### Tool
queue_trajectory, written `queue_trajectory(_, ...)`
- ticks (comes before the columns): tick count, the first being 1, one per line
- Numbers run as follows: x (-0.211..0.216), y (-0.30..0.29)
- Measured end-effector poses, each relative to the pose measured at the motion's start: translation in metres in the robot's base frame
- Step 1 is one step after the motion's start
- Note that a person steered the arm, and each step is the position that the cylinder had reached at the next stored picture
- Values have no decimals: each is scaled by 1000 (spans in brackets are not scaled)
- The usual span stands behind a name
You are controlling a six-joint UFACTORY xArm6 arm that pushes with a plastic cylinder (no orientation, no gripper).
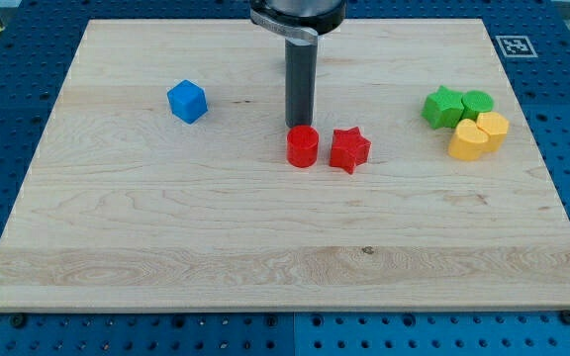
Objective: Move the red star into the red circle
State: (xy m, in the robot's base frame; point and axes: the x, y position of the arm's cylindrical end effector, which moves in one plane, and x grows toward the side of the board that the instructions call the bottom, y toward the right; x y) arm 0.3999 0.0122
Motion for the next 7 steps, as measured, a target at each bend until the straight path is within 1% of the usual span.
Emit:
queue_trajectory(1,0,8)
queue_trajectory(3,0,59)
queue_trajectory(6,6,83)
queue_trajectory(7,14,95)
